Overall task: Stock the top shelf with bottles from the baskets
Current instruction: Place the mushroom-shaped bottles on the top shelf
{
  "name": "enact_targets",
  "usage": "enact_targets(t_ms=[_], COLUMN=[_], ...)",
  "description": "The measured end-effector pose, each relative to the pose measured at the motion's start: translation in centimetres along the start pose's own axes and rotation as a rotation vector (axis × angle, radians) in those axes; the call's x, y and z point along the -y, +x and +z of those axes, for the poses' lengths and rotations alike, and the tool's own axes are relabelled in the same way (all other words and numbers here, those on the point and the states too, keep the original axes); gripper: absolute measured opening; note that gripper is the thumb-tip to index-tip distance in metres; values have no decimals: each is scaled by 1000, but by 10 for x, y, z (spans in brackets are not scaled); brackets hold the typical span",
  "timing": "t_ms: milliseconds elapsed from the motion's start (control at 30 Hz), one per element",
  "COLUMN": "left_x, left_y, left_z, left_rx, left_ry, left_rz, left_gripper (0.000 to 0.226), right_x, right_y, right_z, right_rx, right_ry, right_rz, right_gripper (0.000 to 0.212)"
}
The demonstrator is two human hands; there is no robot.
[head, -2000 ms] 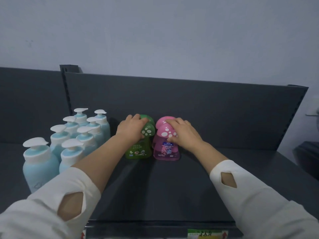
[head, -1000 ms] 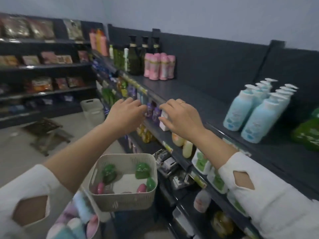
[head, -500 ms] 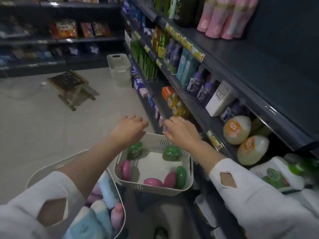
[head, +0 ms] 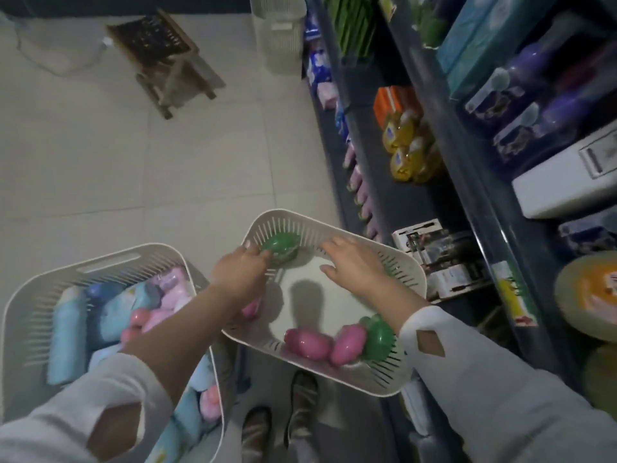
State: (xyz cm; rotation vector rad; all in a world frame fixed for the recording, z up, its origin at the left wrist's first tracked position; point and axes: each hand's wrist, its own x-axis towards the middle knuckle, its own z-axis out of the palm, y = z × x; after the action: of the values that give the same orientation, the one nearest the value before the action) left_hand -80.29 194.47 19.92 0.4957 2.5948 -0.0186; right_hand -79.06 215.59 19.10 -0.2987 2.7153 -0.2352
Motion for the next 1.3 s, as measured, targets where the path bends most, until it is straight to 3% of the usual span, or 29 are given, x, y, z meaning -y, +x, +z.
enact_targets(t_ms=[133,333,600,833,1100,1300], left_x=[15,15,12,12,-12,-43], left_y=[13,30,42,50,65,69], left_z=[38,77,104,103,100,103], left_rx=[95,51,132,259,145,167], left_ry=[-114,-105,-7,-165,-205,-201], left_rz=[-73,-90,-128,-154,-31,103], left_gripper=[39,30,40,45,46,45], right_x=[16,37,42,23,-3,-19], right_y=[50,109,127,116,93,46], right_z=[26,78,112,116,115,106], right_rx=[29,65,-41,82,54,-76], right_ry=[-10,-108,-210,-31,133,159], right_rz=[-97,-137,-73,-50,-11,125], right_gripper=[51,69,46,63,70,48])
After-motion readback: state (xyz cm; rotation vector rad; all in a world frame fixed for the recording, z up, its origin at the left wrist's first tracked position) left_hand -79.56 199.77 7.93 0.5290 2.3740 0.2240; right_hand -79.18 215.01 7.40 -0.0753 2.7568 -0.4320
